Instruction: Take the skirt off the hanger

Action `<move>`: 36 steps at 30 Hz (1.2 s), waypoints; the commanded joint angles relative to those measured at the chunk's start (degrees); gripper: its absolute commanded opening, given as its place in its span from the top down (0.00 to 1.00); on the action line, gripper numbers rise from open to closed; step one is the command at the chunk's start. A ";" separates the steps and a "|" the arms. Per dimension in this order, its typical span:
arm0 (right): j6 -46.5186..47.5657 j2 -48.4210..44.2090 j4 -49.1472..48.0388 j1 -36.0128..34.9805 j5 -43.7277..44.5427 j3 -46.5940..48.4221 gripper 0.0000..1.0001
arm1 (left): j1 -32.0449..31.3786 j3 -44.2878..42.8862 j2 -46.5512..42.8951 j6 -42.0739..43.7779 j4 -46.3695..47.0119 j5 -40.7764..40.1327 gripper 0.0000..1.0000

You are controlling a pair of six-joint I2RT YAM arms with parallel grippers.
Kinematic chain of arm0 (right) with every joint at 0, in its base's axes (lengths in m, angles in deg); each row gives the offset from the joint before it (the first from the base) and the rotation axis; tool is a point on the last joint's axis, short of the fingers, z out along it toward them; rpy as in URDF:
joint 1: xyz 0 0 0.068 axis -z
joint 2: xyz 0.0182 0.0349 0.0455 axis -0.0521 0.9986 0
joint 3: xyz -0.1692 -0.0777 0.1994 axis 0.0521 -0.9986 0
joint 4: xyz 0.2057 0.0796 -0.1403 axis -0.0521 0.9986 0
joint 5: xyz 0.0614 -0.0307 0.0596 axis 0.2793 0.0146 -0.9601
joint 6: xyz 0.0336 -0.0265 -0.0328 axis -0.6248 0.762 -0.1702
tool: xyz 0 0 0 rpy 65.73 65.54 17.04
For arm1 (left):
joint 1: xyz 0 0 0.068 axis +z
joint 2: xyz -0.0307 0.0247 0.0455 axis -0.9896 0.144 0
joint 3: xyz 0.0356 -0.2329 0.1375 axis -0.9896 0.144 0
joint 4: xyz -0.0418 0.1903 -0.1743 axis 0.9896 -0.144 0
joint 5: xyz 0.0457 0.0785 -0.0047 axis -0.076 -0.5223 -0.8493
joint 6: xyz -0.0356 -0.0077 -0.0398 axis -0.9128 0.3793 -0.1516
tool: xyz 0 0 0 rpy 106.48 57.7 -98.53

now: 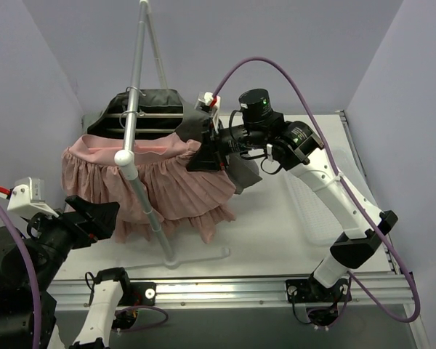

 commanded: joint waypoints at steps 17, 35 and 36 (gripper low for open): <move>3.78 9.50 3.22 -5.56 0.44 17.77 1.00 | 0.49 -6.89 4.12 0.59 -13.91 1.05 0.00; -3.25 2.83 -9.96 -4.86 4.50 -2.88 1.00 | 0.49 -6.39 11.15 -9.78 -10.58 -8.29 0.19; -4.21 2.83 -10.83 -4.69 3.45 -3.23 1.00 | 0.49 -5.85 11.77 -10.48 -9.53 -7.66 0.21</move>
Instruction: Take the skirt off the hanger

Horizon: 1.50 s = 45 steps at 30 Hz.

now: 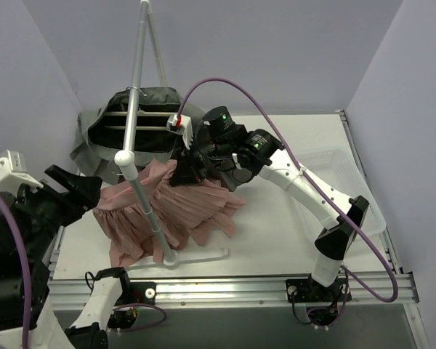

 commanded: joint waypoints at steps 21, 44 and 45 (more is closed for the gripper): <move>-11.19 -6.49 -16.54 1.07 -11.56 -0.35 1.00 | 0.45 8.42 6.28 -5.96 -2.45 6.01 0.34; -8.90 -2.97 -11.80 -1.92 -10.42 2.37 1.00 | 0.36 5.35 9.19 -5.34 1.95 10.40 0.51; -8.47 -2.89 -11.62 -1.92 -10.07 2.29 1.00 | 0.36 5.26 9.01 -5.25 1.69 10.40 0.51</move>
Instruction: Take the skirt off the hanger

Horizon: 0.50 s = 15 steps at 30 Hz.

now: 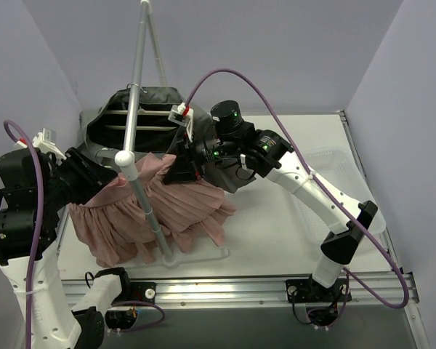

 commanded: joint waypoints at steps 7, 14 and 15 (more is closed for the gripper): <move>-0.25 0.68 -3.98 -1.97 -5.20 3.07 1.00 | 0.36 2.37 -1.53 -0.62 4.73 3.02 0.50; -0.60 2.26 -3.18 -3.55 -5.29 5.80 1.00 | 0.27 0.97 0.57 2.10 5.53 1.71 0.46; -0.69 2.26 -3.27 -3.55 -5.12 5.97 1.00 | 0.27 0.88 0.75 2.19 5.62 1.88 0.49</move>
